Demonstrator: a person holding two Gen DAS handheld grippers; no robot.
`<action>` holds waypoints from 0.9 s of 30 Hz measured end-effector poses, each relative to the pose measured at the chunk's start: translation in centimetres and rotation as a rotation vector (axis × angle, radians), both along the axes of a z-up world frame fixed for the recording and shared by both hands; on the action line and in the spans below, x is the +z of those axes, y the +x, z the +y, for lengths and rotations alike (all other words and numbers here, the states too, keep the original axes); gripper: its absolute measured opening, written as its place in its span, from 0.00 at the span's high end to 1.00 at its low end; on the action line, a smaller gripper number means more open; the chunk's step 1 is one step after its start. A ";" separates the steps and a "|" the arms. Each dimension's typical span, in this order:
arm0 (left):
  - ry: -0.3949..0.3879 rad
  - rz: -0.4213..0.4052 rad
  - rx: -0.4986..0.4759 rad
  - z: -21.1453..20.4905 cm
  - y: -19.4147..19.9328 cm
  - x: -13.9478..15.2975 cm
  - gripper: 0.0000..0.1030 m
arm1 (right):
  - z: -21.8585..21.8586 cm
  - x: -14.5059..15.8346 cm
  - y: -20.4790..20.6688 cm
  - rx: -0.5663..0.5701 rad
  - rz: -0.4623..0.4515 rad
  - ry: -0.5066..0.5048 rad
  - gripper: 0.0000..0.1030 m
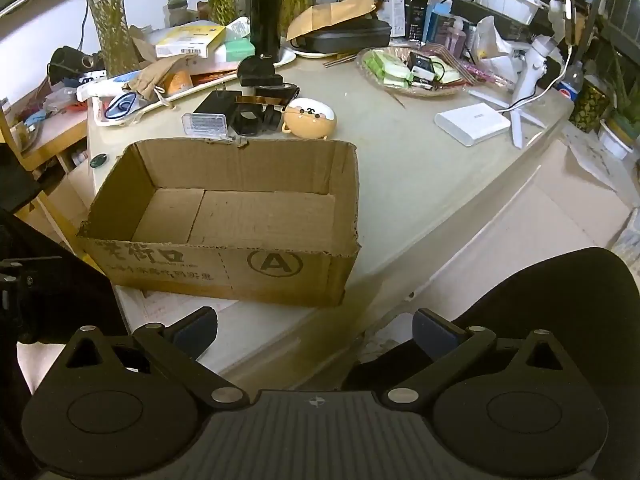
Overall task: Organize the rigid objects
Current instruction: 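Move both tools over the table beside the open cardboard box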
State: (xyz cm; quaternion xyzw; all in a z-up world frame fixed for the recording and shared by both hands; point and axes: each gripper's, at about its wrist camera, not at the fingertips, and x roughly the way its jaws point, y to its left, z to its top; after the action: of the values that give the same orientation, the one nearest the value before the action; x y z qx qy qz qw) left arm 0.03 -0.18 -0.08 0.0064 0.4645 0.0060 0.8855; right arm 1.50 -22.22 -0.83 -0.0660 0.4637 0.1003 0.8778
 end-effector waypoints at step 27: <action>-0.006 -0.017 -0.055 -1.1 2.0 1.3 0.00 | -0.5 -0.3 3.3 0.023 0.100 0.100 0.00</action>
State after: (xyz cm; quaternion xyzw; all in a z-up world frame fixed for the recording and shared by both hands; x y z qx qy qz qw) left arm 2.03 -1.24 1.24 0.0166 0.4567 -0.0195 0.8893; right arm 4.82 -22.76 -1.14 -0.0221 0.5005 0.1365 0.8546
